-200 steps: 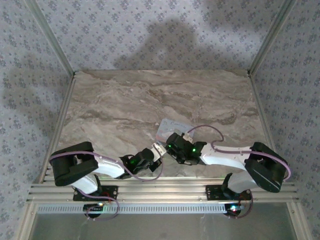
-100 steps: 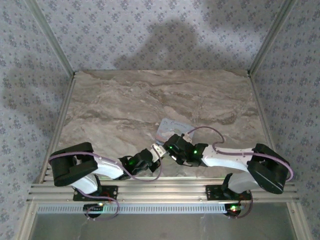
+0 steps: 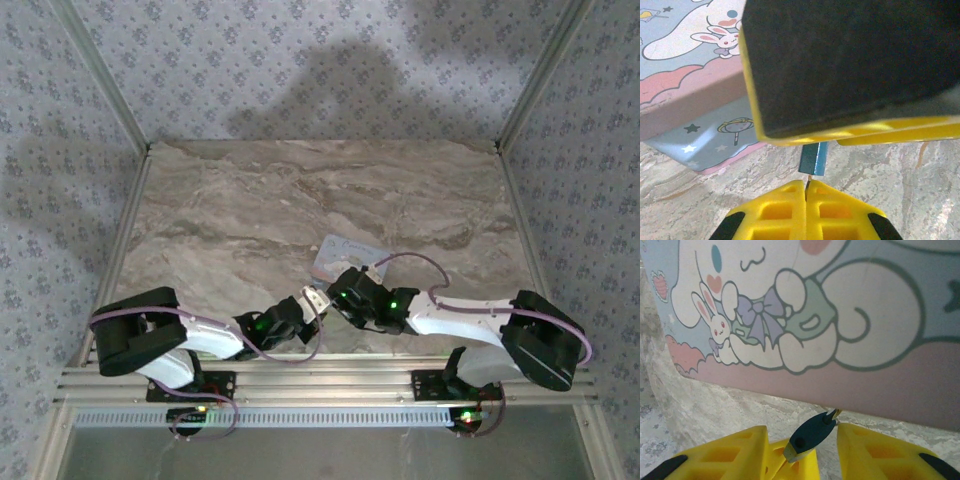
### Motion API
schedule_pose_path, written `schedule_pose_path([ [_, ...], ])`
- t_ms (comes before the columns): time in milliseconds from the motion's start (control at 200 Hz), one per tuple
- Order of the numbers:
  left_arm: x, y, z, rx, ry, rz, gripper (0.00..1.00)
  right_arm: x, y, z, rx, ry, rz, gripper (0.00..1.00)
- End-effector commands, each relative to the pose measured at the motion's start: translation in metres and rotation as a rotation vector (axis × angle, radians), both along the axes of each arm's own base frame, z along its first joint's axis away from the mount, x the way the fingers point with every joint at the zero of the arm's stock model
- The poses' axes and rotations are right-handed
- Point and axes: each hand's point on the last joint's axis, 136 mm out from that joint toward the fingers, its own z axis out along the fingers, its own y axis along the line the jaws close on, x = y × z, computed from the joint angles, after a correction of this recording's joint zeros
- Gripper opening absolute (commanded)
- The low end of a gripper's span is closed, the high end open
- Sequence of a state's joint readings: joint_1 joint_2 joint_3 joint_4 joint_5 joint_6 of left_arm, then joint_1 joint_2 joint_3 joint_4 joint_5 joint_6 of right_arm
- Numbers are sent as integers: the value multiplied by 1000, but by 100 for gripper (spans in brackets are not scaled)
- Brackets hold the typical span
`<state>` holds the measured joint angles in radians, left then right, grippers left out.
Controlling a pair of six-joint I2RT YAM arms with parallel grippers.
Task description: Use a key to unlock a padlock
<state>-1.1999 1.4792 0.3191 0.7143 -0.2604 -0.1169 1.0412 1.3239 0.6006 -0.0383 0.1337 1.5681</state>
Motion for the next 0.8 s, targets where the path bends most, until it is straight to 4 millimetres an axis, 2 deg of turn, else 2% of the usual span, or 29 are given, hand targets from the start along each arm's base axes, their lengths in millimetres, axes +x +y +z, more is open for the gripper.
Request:
schedule_pose_path([
  [0,-10,-29,40,-136,-70,-84,0,-3,7,-4,12,19,10,38],
  [205,-12,-32,41,-150,-72,-94,0,-3,8,-11,26,38,12,38],
  [335,-13,-33,43,-172,-66,-98,0,-1,7,-12,42,48,-5,52],
  [495,-14,-30,43,-185,-65,-93,0,3,6,-11,59,60,-16,56],
  [794,-14,-31,42,-198,-69,-99,0,9,7,-8,51,76,-9,33],
])
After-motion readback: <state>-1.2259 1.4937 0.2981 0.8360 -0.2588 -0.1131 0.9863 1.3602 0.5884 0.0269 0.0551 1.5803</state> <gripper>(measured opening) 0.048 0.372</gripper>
